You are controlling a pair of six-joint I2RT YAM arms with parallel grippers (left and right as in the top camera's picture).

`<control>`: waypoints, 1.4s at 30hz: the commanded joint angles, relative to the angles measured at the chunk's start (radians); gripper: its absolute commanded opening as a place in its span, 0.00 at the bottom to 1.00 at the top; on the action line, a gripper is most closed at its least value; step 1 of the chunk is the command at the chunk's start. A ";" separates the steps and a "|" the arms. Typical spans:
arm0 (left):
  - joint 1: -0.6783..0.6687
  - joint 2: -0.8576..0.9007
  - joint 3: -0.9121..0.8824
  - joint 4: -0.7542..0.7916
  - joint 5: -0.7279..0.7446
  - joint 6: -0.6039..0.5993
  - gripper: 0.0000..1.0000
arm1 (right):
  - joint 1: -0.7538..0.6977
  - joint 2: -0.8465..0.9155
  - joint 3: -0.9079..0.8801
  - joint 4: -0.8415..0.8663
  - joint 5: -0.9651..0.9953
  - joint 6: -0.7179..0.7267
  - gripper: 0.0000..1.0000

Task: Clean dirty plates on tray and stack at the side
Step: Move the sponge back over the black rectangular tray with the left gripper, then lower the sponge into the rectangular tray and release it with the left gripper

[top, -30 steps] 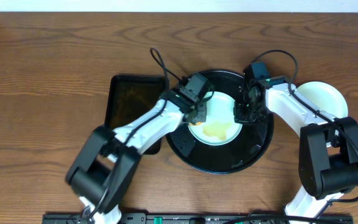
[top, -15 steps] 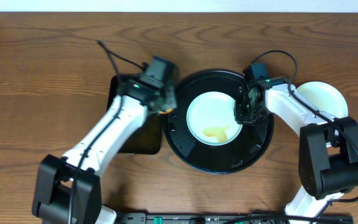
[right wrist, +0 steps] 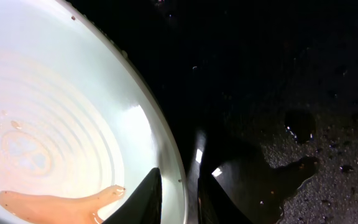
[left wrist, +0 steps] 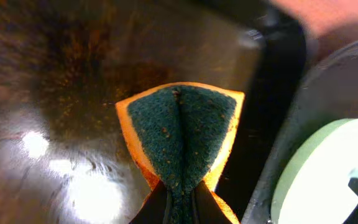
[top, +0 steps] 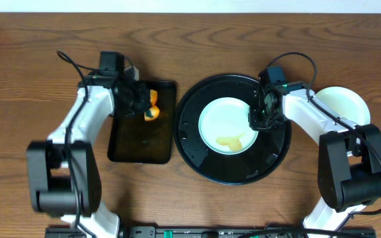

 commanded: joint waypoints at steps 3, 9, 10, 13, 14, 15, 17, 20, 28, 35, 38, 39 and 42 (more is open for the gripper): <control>0.072 0.099 -0.003 -0.001 0.161 0.089 0.07 | 0.010 -0.007 -0.005 0.002 -0.009 0.003 0.18; 0.113 0.126 -0.003 -0.032 -0.070 0.125 0.11 | 0.010 -0.007 -0.005 0.002 -0.009 0.003 0.18; 0.112 0.125 -0.003 -0.048 -0.173 0.114 0.11 | 0.010 -0.007 -0.005 0.002 -0.009 0.003 0.18; 0.098 0.126 -0.003 -0.092 -0.397 0.068 0.15 | 0.010 -0.007 -0.005 0.002 -0.009 0.003 0.17; 0.093 0.126 -0.003 -0.099 -0.423 0.068 0.15 | 0.010 -0.007 -0.005 0.002 -0.009 0.003 0.17; 0.087 0.126 -0.003 -0.101 -0.425 0.068 0.15 | 0.010 -0.007 -0.005 0.002 -0.009 0.003 0.17; 0.072 0.126 -0.003 -0.101 -0.420 0.068 0.15 | 0.010 -0.007 -0.005 0.002 -0.009 0.003 0.17; 0.042 0.122 -0.003 -0.098 -0.306 0.109 0.08 | 0.010 -0.007 -0.005 0.002 -0.009 0.003 0.17; -0.070 0.120 -0.003 -0.078 0.036 0.331 0.08 | 0.009 -0.007 -0.005 0.002 -0.009 0.003 0.16; -0.090 0.120 -0.003 -0.059 -0.265 0.190 0.08 | 0.010 -0.007 -0.005 0.001 -0.009 0.003 0.16; -0.081 0.120 -0.003 -0.085 -0.436 0.040 0.08 | 0.010 -0.007 -0.005 0.001 -0.009 0.003 0.16; -0.079 0.119 -0.003 -0.098 -0.472 0.000 0.08 | 0.010 -0.007 -0.005 0.001 -0.009 0.003 0.16; -0.077 0.118 -0.003 -0.112 -0.476 -0.025 0.07 | 0.010 -0.007 -0.005 0.002 -0.009 0.003 0.16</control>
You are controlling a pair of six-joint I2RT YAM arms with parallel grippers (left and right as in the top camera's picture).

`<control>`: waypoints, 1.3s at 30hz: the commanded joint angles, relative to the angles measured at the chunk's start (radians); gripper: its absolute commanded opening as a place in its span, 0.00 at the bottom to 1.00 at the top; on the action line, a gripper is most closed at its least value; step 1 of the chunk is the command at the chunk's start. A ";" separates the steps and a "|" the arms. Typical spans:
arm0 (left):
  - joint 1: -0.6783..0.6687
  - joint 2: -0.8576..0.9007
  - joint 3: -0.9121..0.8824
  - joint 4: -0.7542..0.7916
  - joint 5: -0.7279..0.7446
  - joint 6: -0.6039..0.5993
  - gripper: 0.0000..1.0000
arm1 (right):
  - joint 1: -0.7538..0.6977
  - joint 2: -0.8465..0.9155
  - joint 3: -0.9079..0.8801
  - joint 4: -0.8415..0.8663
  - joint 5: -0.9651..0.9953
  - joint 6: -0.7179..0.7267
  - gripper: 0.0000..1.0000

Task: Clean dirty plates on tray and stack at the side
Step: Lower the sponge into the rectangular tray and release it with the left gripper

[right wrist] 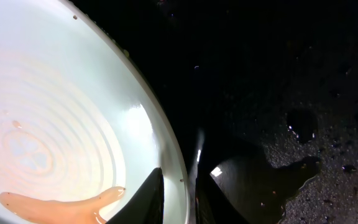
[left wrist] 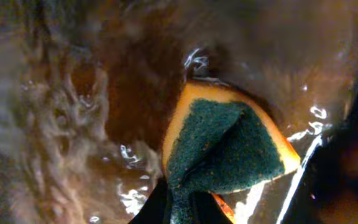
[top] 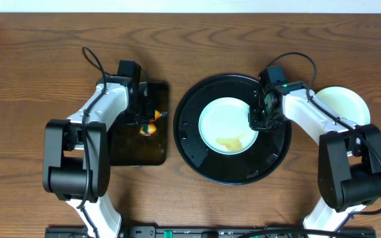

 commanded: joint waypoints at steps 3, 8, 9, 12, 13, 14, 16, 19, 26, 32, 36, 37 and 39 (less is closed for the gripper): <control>0.015 0.014 -0.010 -0.015 -0.097 -0.050 0.08 | 0.009 -0.007 -0.005 0.002 -0.006 0.003 0.17; 0.014 -0.041 -0.003 0.001 -0.037 0.012 0.12 | 0.010 -0.007 -0.005 0.013 -0.006 0.003 0.23; 0.014 -0.053 -0.003 0.008 -0.036 0.012 0.12 | 0.010 -0.007 -0.005 0.014 -0.006 0.003 0.24; 0.006 -0.065 -0.003 0.021 -0.010 0.013 0.12 | 0.010 -0.007 -0.005 0.014 -0.006 0.003 0.24; 0.002 -0.064 -0.003 0.027 0.006 0.013 0.12 | 0.010 -0.007 -0.005 0.014 -0.006 0.003 0.24; -0.005 -0.061 -0.006 0.039 0.021 0.013 0.12 | 0.010 -0.007 -0.005 0.014 -0.006 0.003 0.23; -0.021 -0.057 -0.011 0.056 0.027 0.012 0.12 | 0.010 -0.007 -0.005 0.015 -0.006 0.003 0.20; -0.051 -0.048 -0.012 0.074 0.026 0.012 0.12 | 0.009 -0.007 -0.005 0.015 -0.005 0.003 0.13; -0.122 -0.043 -0.013 0.104 0.026 0.011 0.12 | 0.009 -0.007 -0.005 0.015 -0.006 0.003 0.01; -0.166 -0.043 -0.013 0.174 0.027 0.012 0.12 | 0.009 -0.007 -0.005 0.014 -0.006 0.003 0.01; -0.172 -0.043 -0.013 0.206 0.027 0.012 0.12 | 0.009 -0.007 -0.005 0.014 -0.006 0.003 0.03; -0.172 -0.043 -0.013 0.204 0.026 0.012 0.12 | 0.009 -0.007 -0.005 0.014 -0.006 0.003 0.08; -0.169 -0.043 -0.013 0.192 0.013 0.012 0.31 | 0.009 -0.007 -0.005 0.018 -0.006 0.003 0.18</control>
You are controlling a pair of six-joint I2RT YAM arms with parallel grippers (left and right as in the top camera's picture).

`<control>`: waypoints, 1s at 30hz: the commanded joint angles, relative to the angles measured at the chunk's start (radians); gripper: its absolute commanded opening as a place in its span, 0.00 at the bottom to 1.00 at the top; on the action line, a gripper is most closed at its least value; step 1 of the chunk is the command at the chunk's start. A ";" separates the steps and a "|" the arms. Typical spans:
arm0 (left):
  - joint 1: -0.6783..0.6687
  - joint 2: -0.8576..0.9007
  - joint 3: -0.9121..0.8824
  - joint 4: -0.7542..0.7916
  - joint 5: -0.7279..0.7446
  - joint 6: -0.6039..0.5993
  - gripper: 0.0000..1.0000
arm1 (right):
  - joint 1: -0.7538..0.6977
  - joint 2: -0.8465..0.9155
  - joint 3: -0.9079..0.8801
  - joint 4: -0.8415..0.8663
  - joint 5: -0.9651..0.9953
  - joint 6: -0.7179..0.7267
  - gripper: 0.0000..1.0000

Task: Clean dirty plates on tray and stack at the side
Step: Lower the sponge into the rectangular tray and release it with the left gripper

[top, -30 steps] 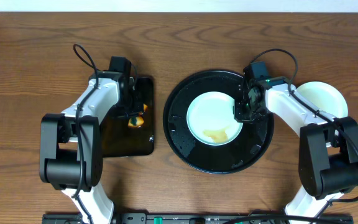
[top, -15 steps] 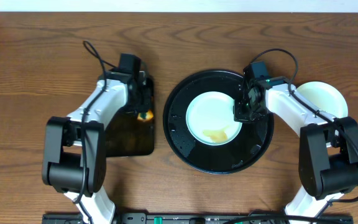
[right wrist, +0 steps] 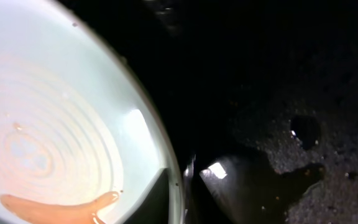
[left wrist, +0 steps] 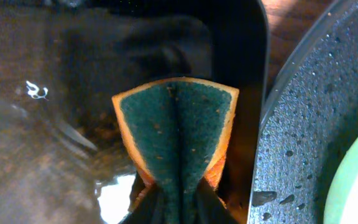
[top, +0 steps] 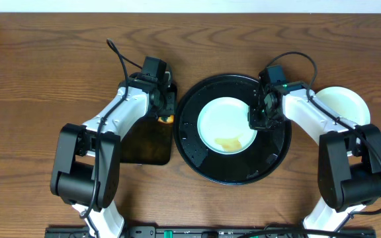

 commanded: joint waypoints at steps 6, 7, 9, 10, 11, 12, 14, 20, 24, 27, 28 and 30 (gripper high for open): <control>0.000 -0.005 -0.006 -0.069 -0.108 0.003 0.57 | 0.010 -0.007 -0.005 0.011 0.001 0.002 0.20; 0.000 -0.005 -0.006 -0.075 -0.108 0.002 0.58 | 0.010 -0.007 -0.005 0.013 -0.002 0.002 0.19; 0.000 -0.005 -0.006 -0.088 -0.108 0.002 0.62 | 0.010 -0.006 -0.005 0.013 -0.006 0.002 0.19; 0.000 -0.005 -0.006 -0.093 -0.108 0.002 0.63 | 0.011 -0.004 -0.005 0.013 -0.007 0.002 0.18; 0.000 -0.005 -0.006 -0.096 -0.108 0.002 0.64 | 0.011 -0.002 -0.005 0.013 -0.008 0.002 0.18; 0.000 -0.005 -0.006 -0.101 -0.108 0.002 0.64 | 0.013 0.000 -0.006 0.013 -0.009 0.002 0.18; 0.000 -0.013 -0.006 -0.106 -0.108 0.002 0.66 | 0.017 0.008 -0.006 0.014 -0.009 0.002 0.18; 0.003 -0.105 -0.006 -0.109 -0.121 0.002 0.69 | 0.027 0.029 -0.006 0.029 -0.009 0.002 0.07; 0.009 -0.160 -0.006 -0.134 -0.145 0.002 0.70 | 0.030 0.029 -0.006 0.034 -0.009 0.011 0.01; 0.017 -0.182 -0.006 -0.161 -0.144 -0.010 0.70 | 0.030 0.029 -0.006 0.037 -0.009 0.013 0.01; 0.020 -0.188 -0.006 -0.171 -0.144 -0.018 0.70 | 0.030 0.029 -0.006 0.039 -0.006 0.013 0.01; 0.026 -0.198 -0.006 -0.188 -0.144 -0.025 0.70 | 0.029 0.029 -0.006 0.051 -0.001 0.013 0.01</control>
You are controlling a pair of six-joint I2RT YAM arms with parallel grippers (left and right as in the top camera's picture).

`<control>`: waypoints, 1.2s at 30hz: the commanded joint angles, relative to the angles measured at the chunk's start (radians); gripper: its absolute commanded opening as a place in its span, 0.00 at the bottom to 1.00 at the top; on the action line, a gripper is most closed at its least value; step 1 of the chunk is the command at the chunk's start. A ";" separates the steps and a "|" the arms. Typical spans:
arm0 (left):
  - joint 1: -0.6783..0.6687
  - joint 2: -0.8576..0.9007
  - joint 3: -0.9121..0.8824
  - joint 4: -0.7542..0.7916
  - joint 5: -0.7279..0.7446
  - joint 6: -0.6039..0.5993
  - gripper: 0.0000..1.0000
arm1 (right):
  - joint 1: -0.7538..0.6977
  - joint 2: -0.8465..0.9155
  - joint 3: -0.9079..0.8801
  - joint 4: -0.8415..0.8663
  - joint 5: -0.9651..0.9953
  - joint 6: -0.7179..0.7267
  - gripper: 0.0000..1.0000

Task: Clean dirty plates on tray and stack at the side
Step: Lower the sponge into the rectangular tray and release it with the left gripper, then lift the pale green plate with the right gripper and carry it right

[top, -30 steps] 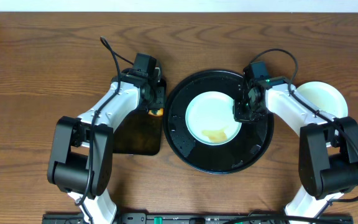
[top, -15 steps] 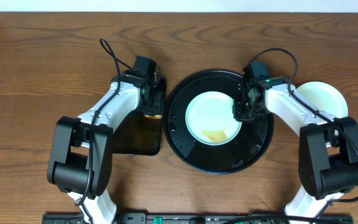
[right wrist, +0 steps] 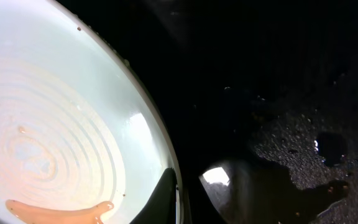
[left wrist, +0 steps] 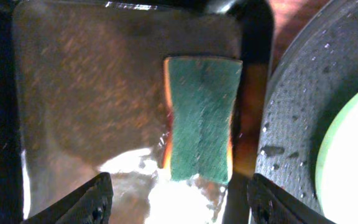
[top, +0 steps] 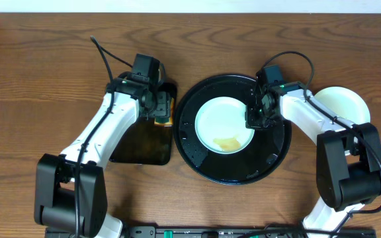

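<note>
A white plate (top: 220, 119) with a yellowish smear (right wrist: 55, 208) lies in the black round tray (top: 270, 155). My right gripper (right wrist: 185, 199) is shut on the plate's right rim, one finger inside and one outside. A green and orange sponge (left wrist: 202, 118) lies flat in the water of the black rectangular tray (top: 137, 142), against its right wall. Above the sponge my left gripper (left wrist: 182, 202) is open, its fingers wide apart and touching nothing.
A clean white plate (top: 341, 106) sits on the wooden table to the right of the round tray. Water drops and a puddle (right wrist: 309, 155) wet the round tray's floor. The two trays stand almost side by side.
My left gripper has opened and let go of the folded sponge, which now lies flat in the water tray. The right gripper and the plate have shifted slightly left.
My left gripper held the folded sponge over the water tray, then had it down in the water, then held it at the tray's right edge, and now it has let go. The right gripper stayed shut on the plate's rim throughout.
</note>
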 commanded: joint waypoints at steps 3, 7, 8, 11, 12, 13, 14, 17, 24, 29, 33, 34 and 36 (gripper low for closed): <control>0.022 -0.035 -0.005 -0.042 -0.019 -0.018 0.70 | 0.010 0.011 -0.006 0.053 0.014 -0.009 0.01; 0.034 -0.087 -0.005 -0.050 -0.019 -0.018 0.70 | 0.007 -0.033 -0.005 0.091 0.048 -0.056 0.01; 0.037 -0.101 -0.005 -0.049 -0.019 -0.018 0.70 | 0.007 -0.050 -0.005 0.093 0.077 -0.060 0.01; 0.047 -0.141 -0.005 -0.049 -0.019 -0.017 0.70 | 0.007 -0.109 -0.005 0.101 0.143 -0.093 0.01; 0.050 -0.153 -0.005 -0.049 -0.019 -0.017 0.70 | 0.007 -0.135 -0.005 0.101 0.164 -0.111 0.01; 0.051 -0.160 -0.005 -0.050 -0.019 -0.018 0.70 | 0.007 -0.156 -0.005 0.101 0.182 -0.130 0.01; 0.051 -0.168 -0.005 -0.050 -0.019 -0.017 0.70 | 0.007 -0.178 -0.005 0.101 0.205 -0.147 0.01; 0.051 -0.177 -0.005 -0.050 -0.019 -0.018 0.70 | 0.007 -0.246 -0.005 0.100 0.276 -0.190 0.01; 0.051 -0.177 -0.005 -0.044 -0.019 -0.017 0.70 | 0.023 -0.381 -0.005 0.107 0.416 -0.324 0.01; 0.051 -0.177 -0.005 -0.034 -0.019 -0.017 0.70 | 0.074 -0.446 -0.005 0.112 0.628 -0.399 0.01; 0.051 -0.177 -0.005 -0.033 -0.019 -0.017 0.70 | 0.135 -0.460 -0.005 0.132 0.775 -0.465 0.01; 0.051 -0.177 -0.005 -0.033 -0.019 -0.017 0.71 | 0.157 -0.460 -0.005 0.138 0.817 -0.486 0.01; 0.051 -0.177 -0.005 -0.033 -0.019 -0.017 0.71 | 0.199 -0.459 -0.005 0.147 0.900 -0.500 0.01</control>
